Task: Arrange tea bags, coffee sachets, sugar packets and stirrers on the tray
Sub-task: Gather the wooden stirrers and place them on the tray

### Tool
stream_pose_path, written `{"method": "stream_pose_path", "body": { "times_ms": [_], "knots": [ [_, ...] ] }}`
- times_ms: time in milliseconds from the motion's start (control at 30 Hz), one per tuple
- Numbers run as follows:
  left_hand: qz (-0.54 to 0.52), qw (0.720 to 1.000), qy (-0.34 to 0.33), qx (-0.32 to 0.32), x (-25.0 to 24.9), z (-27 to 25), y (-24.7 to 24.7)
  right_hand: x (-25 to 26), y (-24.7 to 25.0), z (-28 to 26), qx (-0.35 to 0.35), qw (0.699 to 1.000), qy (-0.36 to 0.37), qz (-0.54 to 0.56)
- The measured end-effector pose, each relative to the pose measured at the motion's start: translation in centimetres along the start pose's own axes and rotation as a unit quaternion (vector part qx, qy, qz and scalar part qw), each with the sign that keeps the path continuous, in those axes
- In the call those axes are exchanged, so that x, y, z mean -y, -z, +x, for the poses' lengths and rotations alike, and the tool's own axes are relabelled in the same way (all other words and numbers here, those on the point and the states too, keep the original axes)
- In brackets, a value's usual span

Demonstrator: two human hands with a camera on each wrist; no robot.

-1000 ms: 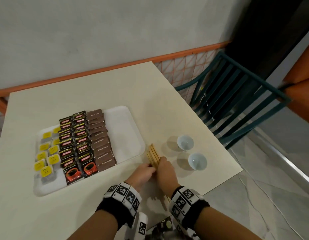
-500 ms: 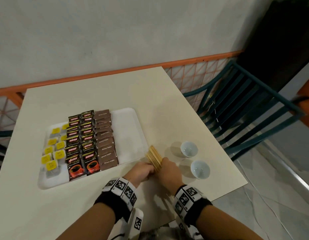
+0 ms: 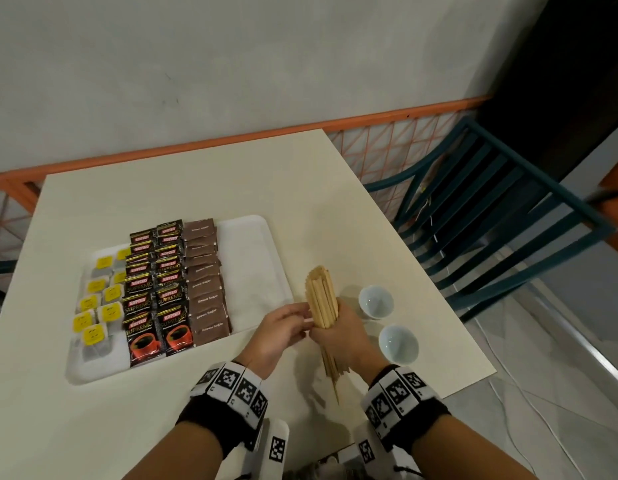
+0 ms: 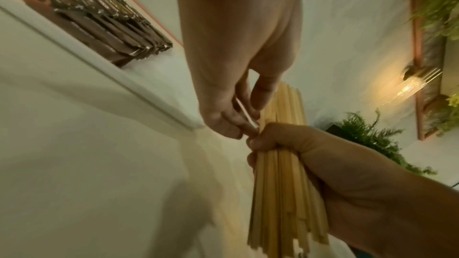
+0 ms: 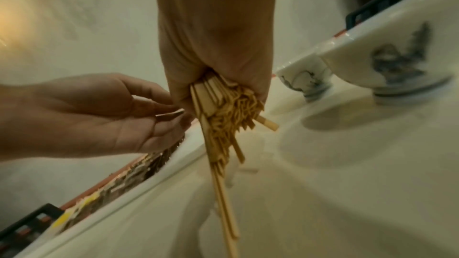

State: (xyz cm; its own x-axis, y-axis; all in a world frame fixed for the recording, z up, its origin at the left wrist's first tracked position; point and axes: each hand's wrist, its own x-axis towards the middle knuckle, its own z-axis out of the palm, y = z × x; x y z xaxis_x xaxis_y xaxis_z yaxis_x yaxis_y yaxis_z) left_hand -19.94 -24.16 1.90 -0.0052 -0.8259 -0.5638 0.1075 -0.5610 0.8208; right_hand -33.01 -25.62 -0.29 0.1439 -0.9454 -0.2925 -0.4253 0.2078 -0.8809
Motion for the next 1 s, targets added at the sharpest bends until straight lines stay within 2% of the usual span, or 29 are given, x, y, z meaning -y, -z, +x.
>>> {"method": "stream_pose_path", "body": {
  "times_ms": [100, 233, 333, 400, 467, 633, 733, 800, 867, 933, 1000],
  "knots": [
    [-0.002, 0.999, -0.013, -0.038, -1.3, -0.2, 0.5, 3.1, 0.9, 0.2, -0.065, 0.996, 0.047, 0.046],
    [-0.137, 0.988, 0.073, -0.004, -2.0, -0.1, 1.0, 8.2, 1.6, 0.0, -0.143, 0.966, 0.139, 0.165],
    [-0.274, 0.955, 0.11, 0.022, -2.4, -0.7, 0.5, 10.6, 1.4, -0.6, -0.157, 0.944, 0.192, 0.22],
    [-0.346, 0.933, 0.095, 0.039, -3.3, -1.4, -0.1, 10.9, 0.6, -1.0, -0.155, 0.941, 0.202, 0.222],
    [-0.378, 0.922, 0.065, 0.045, -4.3, -1.7, -0.5, 10.3, -0.5, -1.5, -0.145, 0.945, 0.198, 0.214],
    [-0.379, 0.924, 0.039, 0.043, -4.7, -1.7, -0.6, 9.4, -1.4, -1.4, -0.14, 0.95, 0.198, 0.198],
    [-0.367, 0.928, 0.023, 0.063, -4.6, -2.0, -0.5, 9.5, -1.2, -1.5, -0.132, 0.952, 0.202, 0.19],
    [-0.293, 0.954, 0.022, 0.057, -4.5, -2.1, -0.4, 8.8, -1.3, -1.4, -0.124, 0.955, 0.2, 0.182],
    [-0.172, 0.985, 0.0, 0.017, -4.4, -2.1, 0.2, 7.9, -1.1, -1.4, -0.11, 0.959, 0.194, 0.176],
    [-0.082, 0.992, -0.086, -0.03, -4.3, -2.2, 1.2, 6.2, -1.2, -1.4, -0.088, 0.967, 0.168, 0.168],
    [-0.049, 0.975, -0.214, -0.039, -4.3, -3.0, 2.1, 4.5, -1.7, -1.7, -0.067, 0.974, 0.138, 0.167]
  ]
}}
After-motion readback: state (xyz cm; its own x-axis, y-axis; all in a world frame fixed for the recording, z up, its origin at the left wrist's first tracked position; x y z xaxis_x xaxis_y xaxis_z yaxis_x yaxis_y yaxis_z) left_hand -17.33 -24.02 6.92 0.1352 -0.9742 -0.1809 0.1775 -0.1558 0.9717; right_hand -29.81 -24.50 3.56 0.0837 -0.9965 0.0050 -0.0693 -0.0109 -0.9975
